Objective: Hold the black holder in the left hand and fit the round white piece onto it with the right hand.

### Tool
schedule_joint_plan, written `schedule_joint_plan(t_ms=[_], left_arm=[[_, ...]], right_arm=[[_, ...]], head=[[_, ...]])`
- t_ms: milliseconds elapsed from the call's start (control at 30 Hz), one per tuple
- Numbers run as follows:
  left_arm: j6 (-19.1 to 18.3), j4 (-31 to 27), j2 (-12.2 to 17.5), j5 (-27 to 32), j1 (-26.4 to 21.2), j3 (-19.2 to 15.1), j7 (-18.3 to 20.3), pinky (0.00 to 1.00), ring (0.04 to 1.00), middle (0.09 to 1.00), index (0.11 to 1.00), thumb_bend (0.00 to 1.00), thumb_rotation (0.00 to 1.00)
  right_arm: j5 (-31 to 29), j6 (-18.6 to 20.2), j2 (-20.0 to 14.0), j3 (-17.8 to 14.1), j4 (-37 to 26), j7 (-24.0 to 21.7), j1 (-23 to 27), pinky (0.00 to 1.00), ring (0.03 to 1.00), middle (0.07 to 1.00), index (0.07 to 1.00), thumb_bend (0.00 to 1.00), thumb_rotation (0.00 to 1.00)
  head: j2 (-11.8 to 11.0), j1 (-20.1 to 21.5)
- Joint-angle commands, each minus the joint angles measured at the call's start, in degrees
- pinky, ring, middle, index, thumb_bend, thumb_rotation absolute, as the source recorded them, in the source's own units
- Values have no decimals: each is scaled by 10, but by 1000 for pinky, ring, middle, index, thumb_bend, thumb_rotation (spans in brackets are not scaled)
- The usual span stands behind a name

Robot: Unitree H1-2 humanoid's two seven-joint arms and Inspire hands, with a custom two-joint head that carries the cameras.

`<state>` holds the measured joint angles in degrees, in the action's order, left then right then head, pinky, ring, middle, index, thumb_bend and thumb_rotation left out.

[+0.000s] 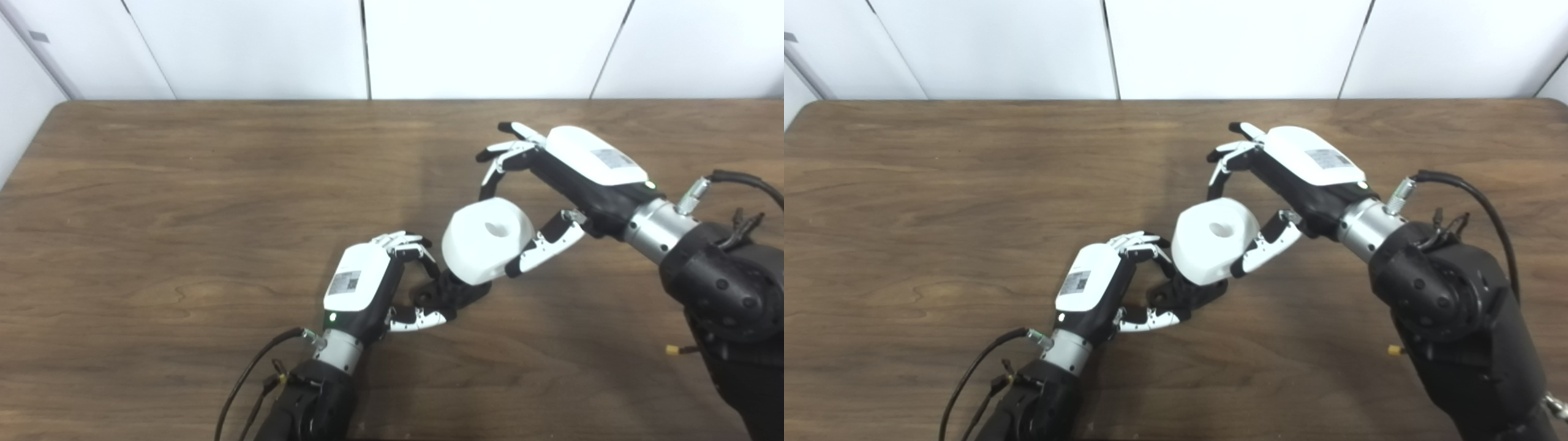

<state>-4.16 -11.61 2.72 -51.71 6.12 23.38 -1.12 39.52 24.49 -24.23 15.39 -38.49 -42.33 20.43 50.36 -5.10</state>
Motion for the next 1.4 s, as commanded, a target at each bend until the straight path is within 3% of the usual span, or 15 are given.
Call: schedule_joint_plan(t_ms=[0,633,1367], left_arm=[[-26,8,4,1,5,-2,25,834,842,773,489,510,45],[-25,6,4,2,5,-8,20,823,834,770,489,510,44],[-29,0,1,-1,5,-7,27,824,838,771,489,510,44]], right_arm=[[4,-16,2,-1,-3,10,26,819,981,830,482,525,139],[16,-22,15,35,10,-2,11,954,995,839,483,525,140],[39,-43,20,46,25,12,-10,915,983,833,483,525,139]], head=[[2,1],[8,14],[10,19]])
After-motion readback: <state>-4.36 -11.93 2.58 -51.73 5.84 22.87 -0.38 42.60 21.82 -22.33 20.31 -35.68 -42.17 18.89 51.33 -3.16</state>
